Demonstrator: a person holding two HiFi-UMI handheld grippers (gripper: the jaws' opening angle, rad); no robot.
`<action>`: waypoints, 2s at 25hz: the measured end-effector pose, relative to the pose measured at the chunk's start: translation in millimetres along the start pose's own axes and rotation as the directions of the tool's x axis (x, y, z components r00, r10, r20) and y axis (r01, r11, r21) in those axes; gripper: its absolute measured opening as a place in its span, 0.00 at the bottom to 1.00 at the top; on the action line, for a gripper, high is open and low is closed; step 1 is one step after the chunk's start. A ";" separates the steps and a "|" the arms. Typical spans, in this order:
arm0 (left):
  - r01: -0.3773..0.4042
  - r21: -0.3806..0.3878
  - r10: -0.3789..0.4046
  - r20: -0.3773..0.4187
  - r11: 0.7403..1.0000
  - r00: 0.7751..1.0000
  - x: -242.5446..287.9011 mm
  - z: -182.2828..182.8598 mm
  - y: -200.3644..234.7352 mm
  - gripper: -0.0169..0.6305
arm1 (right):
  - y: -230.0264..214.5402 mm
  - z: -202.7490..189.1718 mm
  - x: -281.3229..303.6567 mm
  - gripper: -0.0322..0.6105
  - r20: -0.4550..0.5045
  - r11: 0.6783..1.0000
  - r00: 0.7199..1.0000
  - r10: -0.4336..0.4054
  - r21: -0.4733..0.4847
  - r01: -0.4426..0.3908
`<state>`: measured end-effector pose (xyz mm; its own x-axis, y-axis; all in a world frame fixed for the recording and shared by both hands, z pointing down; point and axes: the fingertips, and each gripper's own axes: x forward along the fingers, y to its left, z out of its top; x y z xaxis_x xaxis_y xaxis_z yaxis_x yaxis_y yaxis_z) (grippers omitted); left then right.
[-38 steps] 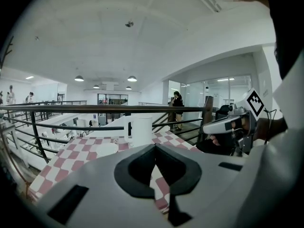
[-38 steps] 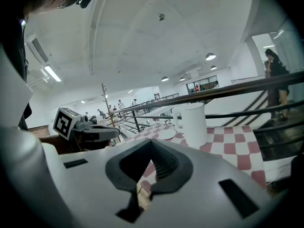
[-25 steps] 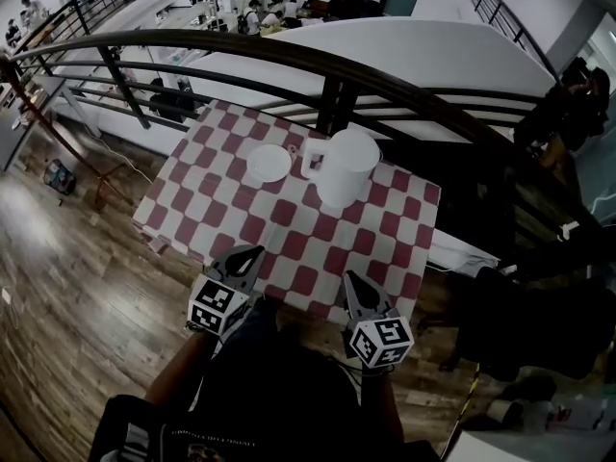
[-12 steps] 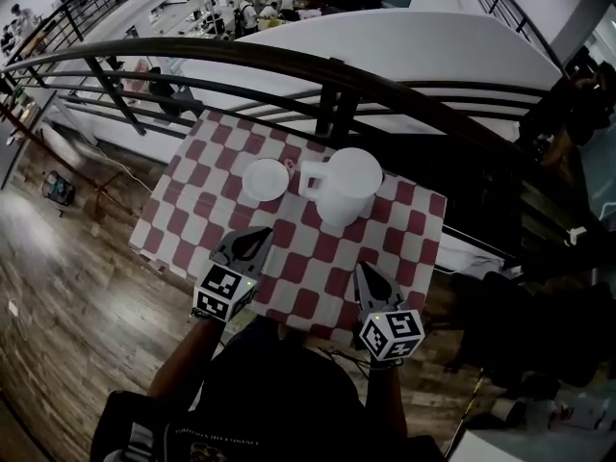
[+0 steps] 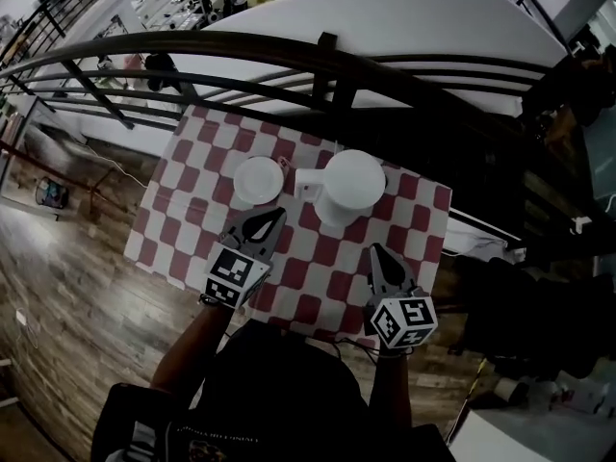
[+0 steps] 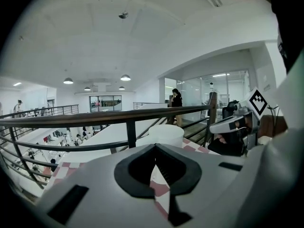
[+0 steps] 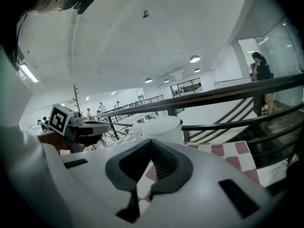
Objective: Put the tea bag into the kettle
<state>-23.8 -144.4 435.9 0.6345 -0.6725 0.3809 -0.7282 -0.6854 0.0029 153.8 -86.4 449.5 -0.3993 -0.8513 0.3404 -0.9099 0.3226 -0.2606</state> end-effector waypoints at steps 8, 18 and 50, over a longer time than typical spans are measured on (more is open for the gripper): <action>0.020 0.022 -0.020 -0.019 1.000 1.000 55.9 12.0 18.4 0.04 | -23.5 14.4 31.0 0.07 -0.009 0.998 0.998 -0.055 0.008 0.056; 0.010 -0.015 -0.011 -0.070 1.000 0.998 97.5 11.8 39.9 0.03 | -39.4 22.5 60.6 0.07 -0.024 0.992 0.992 -0.123 -0.042 0.122; -0.123 -0.031 0.125 0.047 0.992 0.991 39.5 6.9 71.3 0.03 | 51.9 73.5 48.2 0.07 0.256 0.977 0.955 0.153 -0.183 -0.108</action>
<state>-48.9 -221.7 444.8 0.5504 -0.7651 0.3341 -0.8085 -0.5882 -0.0151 95.5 -141.1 386.0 -0.4922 -0.8688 0.0539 -0.8665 0.4830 -0.1260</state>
